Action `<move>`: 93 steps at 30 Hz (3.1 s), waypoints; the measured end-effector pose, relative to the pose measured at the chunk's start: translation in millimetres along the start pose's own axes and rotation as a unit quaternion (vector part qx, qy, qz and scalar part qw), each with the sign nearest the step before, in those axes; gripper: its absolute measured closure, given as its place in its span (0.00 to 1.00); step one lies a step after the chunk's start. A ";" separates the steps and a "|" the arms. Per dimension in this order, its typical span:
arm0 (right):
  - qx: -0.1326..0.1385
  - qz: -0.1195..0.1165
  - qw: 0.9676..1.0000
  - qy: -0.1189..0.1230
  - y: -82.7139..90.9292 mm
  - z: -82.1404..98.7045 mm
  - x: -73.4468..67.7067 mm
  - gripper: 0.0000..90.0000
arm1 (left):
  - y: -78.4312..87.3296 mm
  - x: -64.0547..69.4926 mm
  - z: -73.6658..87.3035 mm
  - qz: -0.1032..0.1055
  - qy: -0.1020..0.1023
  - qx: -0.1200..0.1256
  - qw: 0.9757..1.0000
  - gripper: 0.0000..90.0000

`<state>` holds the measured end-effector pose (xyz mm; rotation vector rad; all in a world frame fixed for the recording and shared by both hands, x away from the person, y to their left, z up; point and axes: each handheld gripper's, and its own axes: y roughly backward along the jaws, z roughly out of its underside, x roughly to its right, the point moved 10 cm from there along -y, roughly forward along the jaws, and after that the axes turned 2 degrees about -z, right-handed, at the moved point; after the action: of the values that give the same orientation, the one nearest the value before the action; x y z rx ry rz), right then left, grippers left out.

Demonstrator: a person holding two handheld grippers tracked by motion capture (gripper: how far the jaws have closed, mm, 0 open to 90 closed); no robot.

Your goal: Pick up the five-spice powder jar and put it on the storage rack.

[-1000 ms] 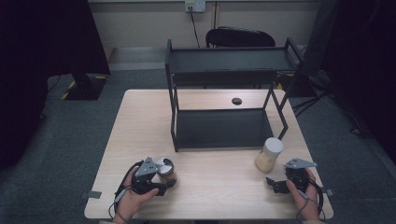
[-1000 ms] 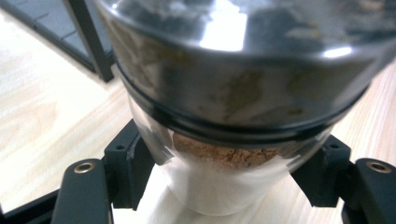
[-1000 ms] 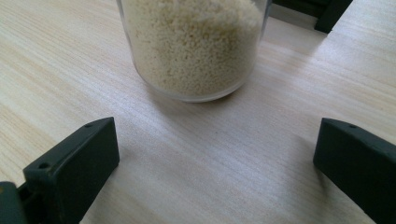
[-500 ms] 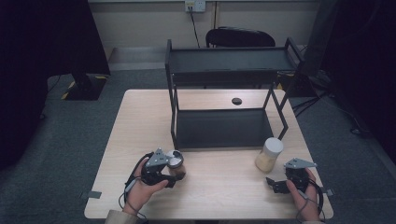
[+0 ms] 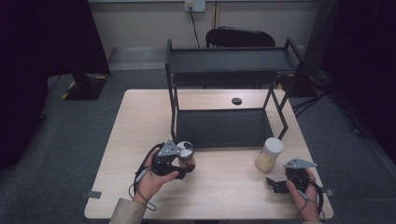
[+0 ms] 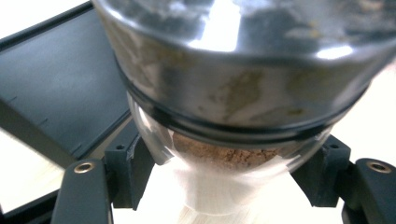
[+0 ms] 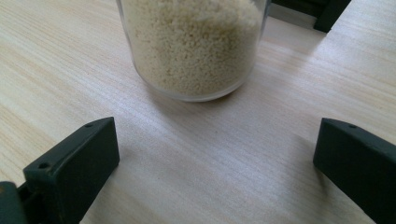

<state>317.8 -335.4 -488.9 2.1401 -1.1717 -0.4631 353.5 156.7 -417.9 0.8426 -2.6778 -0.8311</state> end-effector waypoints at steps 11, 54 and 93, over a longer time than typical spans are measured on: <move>0.000 0.000 1.000 0.000 0.0 0.0 0.0 0.00 | -4.5 -7.8 -26.4 0.003 -0.002 0.000 1.000 0.33; 0.000 0.000 1.000 0.000 0.0 0.0 0.0 0.00 | -3.5 -13.4 -132.5 -0.001 -0.018 0.012 1.000 0.33; 0.000 0.001 1.000 -0.001 0.3 0.0 -0.3 0.00 | 33.4 -24.8 -223.0 -0.005 -0.026 -0.003 1.000 0.33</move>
<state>317.5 -335.3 -488.7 2.1388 -1.1735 -0.4641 437.7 92.8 -217.1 0.8462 -2.7162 -0.8740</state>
